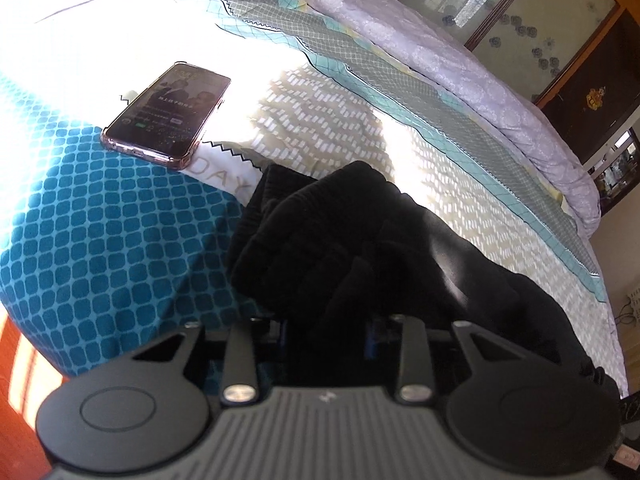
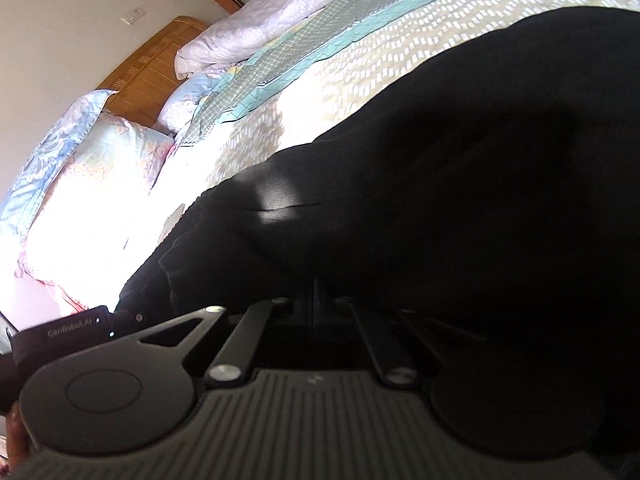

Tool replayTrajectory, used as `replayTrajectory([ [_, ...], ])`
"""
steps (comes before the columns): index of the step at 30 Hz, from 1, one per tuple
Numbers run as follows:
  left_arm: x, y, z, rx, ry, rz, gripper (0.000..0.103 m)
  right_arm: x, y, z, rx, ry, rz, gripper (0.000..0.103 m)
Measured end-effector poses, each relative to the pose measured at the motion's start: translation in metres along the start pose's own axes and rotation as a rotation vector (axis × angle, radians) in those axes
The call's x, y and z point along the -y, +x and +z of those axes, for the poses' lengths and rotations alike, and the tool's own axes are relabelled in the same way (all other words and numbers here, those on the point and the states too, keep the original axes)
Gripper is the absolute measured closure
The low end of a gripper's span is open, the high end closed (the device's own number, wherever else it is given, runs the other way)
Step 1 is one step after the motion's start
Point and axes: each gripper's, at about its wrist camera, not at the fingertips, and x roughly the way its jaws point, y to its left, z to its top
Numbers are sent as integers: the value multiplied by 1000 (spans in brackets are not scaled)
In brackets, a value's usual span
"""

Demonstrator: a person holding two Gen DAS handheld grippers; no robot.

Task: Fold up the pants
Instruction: 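Grasp the pants leg with the left gripper and fold it toward the right gripper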

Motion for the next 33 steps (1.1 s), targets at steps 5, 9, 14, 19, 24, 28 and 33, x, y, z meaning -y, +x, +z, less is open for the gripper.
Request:
replayTrajectory([
  [5,-1,-3,-2,1,21,14,74,-7,-9,-15,21,-47,-33,102],
  [9,-1,-3,-2,4,33,22,74,-19,-12,-17,16,-99,-82,100],
  [14,-2,-3,-3,4,38,25,74,-54,-27,-20,125,-293,-142,90],
  [19,0,-4,-3,16,60,30,76,-54,-11,-21,61,-313,-100,90],
  [24,37,-27,-7,131,225,28,81,-13,10,-15,-43,-64,21,94],
  [28,87,-39,-22,229,440,-12,81,5,-10,-5,6,80,64,89],
  [33,160,-26,-68,250,757,-129,80,27,-94,15,292,99,-30,89],
])
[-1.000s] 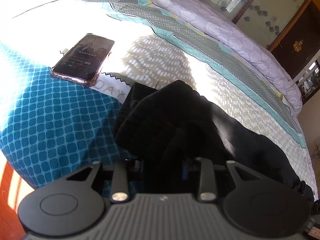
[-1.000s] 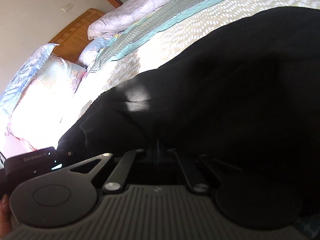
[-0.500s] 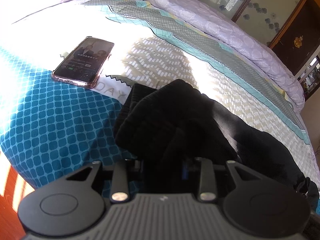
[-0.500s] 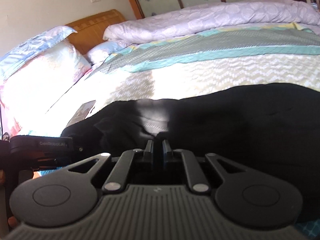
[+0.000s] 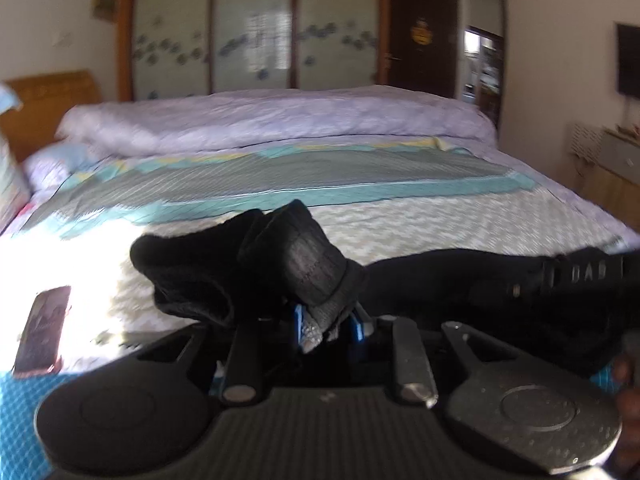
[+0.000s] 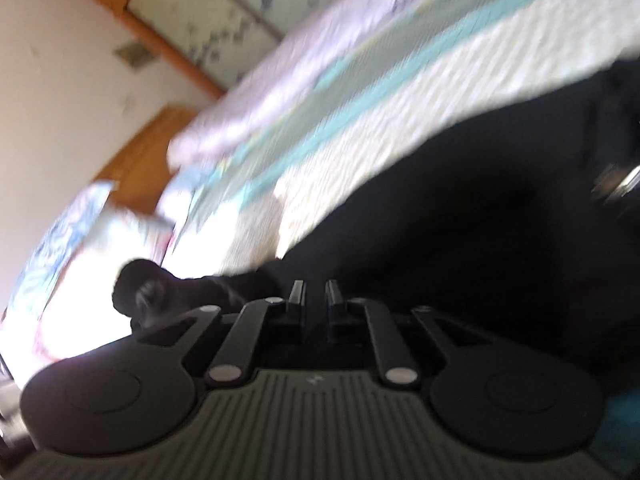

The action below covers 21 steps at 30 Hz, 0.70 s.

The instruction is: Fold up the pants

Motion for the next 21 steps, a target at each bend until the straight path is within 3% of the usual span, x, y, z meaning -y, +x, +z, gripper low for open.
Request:
replayTrajectory([
  [3,62,21,-14,-30,268,-116,76,14,-40,15,117,-42,-70,88],
  [5,90,33,-28,-87,390,-142,73,26,-56,16,157,-37,-109,84],
  [7,105,29,-36,-81,457,-130,69,39,-62,13,168,-18,-142,77],
  [9,101,16,-34,-57,453,-155,54,49,-62,10,162,12,-152,76],
  [11,89,1,-29,-47,420,-182,52,53,-58,10,160,39,-124,66],
  [13,69,-18,-23,-28,363,-224,49,55,-58,10,141,55,-68,37],
  [16,32,-41,-17,-14,210,-314,45,48,-45,11,96,67,2,30],
  [18,3,-44,-10,-26,52,-324,44,38,-32,9,49,46,12,27],
  [20,-22,-37,-4,-40,-106,-310,45,36,-14,8,3,35,-28,35],
  [21,-34,-33,-2,-44,-179,-292,46,37,-6,7,-17,44,-31,73],
])
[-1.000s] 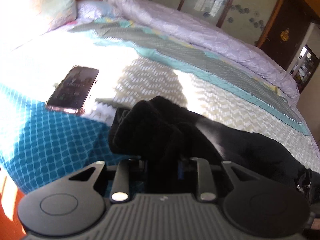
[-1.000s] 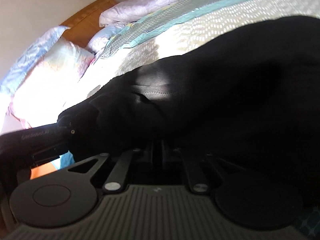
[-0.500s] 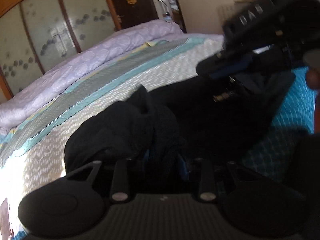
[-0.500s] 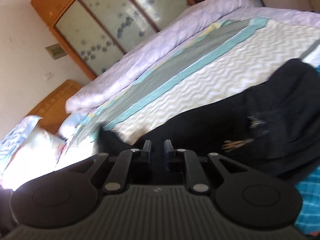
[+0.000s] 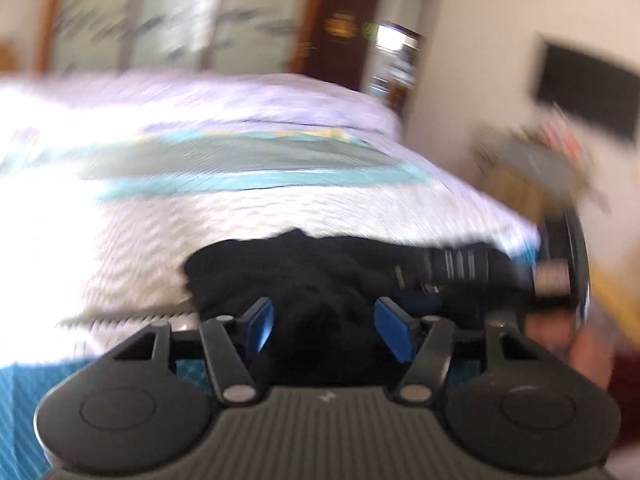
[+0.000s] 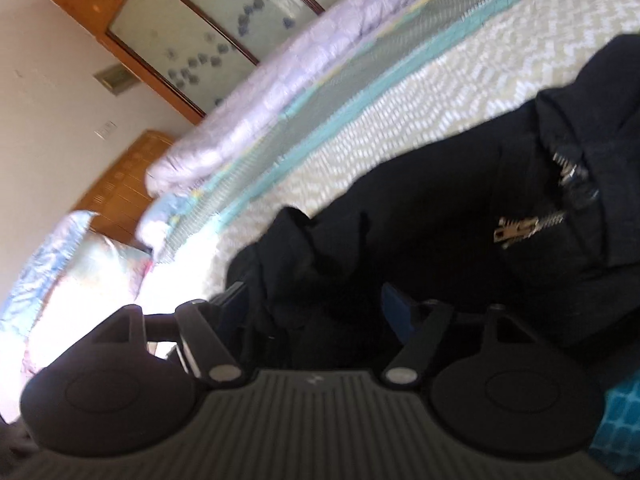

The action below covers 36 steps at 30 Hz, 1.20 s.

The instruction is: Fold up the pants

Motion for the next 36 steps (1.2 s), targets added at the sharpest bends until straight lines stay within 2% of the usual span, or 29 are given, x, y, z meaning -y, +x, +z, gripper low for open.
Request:
replayTrajectory([
  [1,-11,0,3,6,-50,20,48,1,6,-1,-28,15,4,85],
  [3,-22,2,6,15,-106,57,49,-6,-2,-3,-3,-3,-17,89],
  [4,-26,4,7,15,-123,67,49,-15,-15,-4,51,-62,-12,90],
  [6,-31,10,6,1,-142,78,49,-35,-47,-8,187,-207,-32,101],
  [7,-32,16,4,-14,-143,82,49,-42,-61,-12,245,-266,-58,101],
  [8,-31,26,6,-35,-135,86,49,-44,-68,-16,252,-288,-86,100],
  [9,-28,35,6,-62,-116,93,49,-40,-66,-19,219,-277,-127,97],
  [11,-15,56,-2,-132,-49,132,49,-18,-47,-26,66,-201,-211,95],
  [12,-10,64,-12,-182,-21,155,49,-5,-44,-25,34,-117,-228,95],
  [13,-8,70,-18,-219,-11,168,49,4,-47,-21,59,-46,-215,95],
  [14,-6,70,-23,-230,-5,171,49,6,-53,-13,105,-22,-193,92],
  [15,-5,67,-27,-219,15,170,49,2,-56,-2,142,-48,-181,77],
  [16,-3,64,-29,-214,34,169,49,-4,-55,9,154,-84,-170,50],
  [17,-3,64,-29,-216,43,171,49,-11,-47,23,144,-122,-144,40],
  [19,-6,62,-30,-218,27,170,48,-21,-21,47,100,-143,-79,38],
  [22,-8,58,-29,-222,-5,172,48,-30,31,67,4,-118,-36,35],
  [23,-6,57,-29,-221,1,175,48,-30,52,67,-64,-99,-17,35],
  [24,-5,57,-29,-220,10,178,48,-29,72,63,-137,-63,-22,44],
  [25,-4,56,-29,-220,24,182,48,-28,87,56,-202,-37,-28,84],
  [26,-3,55,-29,-219,35,182,48,-30,92,49,-222,-48,-33,91],
  [27,-3,54,-29,-216,46,178,48,-34,88,44,-208,-72,-30,91],
  [30,-1,51,-28,-204,68,149,48,-42,33,45,47,-101,-20,91],
  [32,5,54,-28,-203,93,123,48,-36,-1,45,197,-77,-49,91],
  [33,10,59,-29,-216,123,140,48,-31,-5,43,216,-69,-74,90],
  [34,15,64,-31,-228,159,169,48,-25,3,42,198,-84,-121,90],
  [35,18,68,-32,-236,181,186,48,-18,19,41,143,-102,-178,84],
  [36,19,69,-33,-237,187,187,48,-9,40,40,56,-103,-231,73],
])
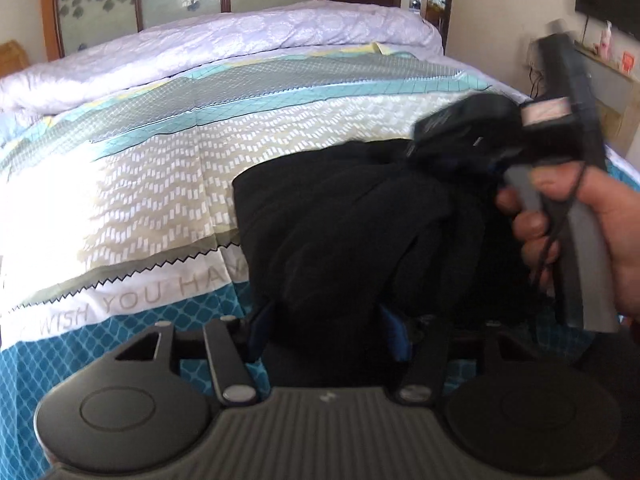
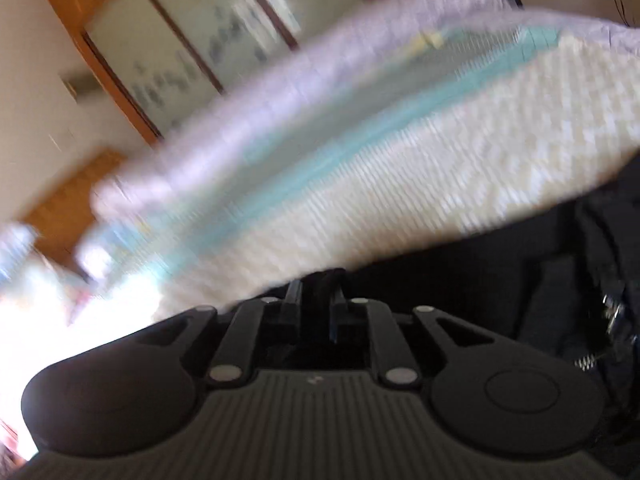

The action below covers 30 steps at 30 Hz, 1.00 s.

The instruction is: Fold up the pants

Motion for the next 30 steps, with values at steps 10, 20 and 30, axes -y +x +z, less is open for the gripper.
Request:
replayTrajectory([
  [10,-64,-51,32,170,-322,-236,52,13,-89,3,95,24,126,64],
  [20,1,30,21,20,-56,-103,60,20,-53,-56,-122,4,106,69],
  [30,-14,-13,50,101,-211,-204,59,157,-178,2,298,255,-125,30],
])
